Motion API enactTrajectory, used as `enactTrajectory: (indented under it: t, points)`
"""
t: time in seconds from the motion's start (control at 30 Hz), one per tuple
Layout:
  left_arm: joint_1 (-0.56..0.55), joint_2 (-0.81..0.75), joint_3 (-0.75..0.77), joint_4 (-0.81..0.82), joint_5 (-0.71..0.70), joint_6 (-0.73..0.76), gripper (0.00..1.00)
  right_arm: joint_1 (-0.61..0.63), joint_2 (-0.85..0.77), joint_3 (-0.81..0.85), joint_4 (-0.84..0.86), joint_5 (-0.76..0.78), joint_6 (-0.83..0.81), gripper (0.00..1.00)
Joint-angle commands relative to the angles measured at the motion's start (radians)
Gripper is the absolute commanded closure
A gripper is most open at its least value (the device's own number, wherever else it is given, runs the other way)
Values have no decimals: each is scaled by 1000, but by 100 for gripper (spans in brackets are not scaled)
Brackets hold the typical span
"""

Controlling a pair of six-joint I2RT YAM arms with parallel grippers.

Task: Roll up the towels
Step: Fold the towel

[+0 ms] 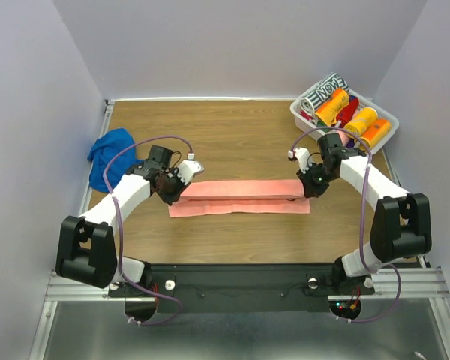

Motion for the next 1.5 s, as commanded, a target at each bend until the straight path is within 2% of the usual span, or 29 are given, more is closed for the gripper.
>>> enactTrajectory:
  t: [0.0, 0.2, 0.27, 0.3, 0.33, 0.37, 0.4, 0.47, 0.53, 0.67, 0.73, 0.9, 1.07, 1.23, 1.3, 1.47]
  points:
    - [-4, -14, -32, 6, -46, 6, 100, -6, 2, -20, -34, -12, -29, 99]
    - [-7, 11, -52, 21, -61, 8, 99, -5, 35, -30, -32, -36, -26, 99]
    - [-9, 25, -51, 20, -61, 9, 87, -6, 42, -30, -32, -28, -22, 88]
    - [-9, 25, -49, 4, -54, 17, 77, -5, 54, -30, -34, -22, -22, 84]
    - [-9, 17, -42, -8, -31, 23, 72, -5, 58, -31, -35, -13, -25, 73]
    - [-9, 8, -37, -31, -18, 32, 61, -6, 52, -28, -43, -9, -28, 63]
    - [-9, -23, -25, -45, -6, 40, 54, -5, 42, -23, -50, -16, -29, 53]
    - [-9, -61, -9, -77, 40, 48, 42, -6, 21, -2, -83, -32, -29, 38]
    - [-9, -113, 27, -115, 74, 34, 33, -5, -10, 47, -97, -55, -2, 37]
    - [-9, -143, 83, -134, 82, -17, 33, -6, -5, 121, -110, -77, 30, 39]
    - [-9, -115, 81, -105, 51, -61, 34, -5, 45, 151, -110, -98, 46, 45]
    - [-7, 3, 73, 10, -20, -139, 57, -5, 159, 196, -77, -100, 92, 53]
    - [-6, 106, 74, 53, -99, -172, 63, 15, 223, 167, -44, -48, 112, 56]
    - [-1, 236, 75, 99, -243, -135, 64, 30, 271, 93, -26, 38, 101, 58]
    - [-1, 282, 99, 122, -260, -147, 64, 38, 269, 69, -24, 47, 99, 58]
    - [-1, 506, 299, 130, -239, -181, 66, 107, 243, -28, -24, 46, 92, 58]
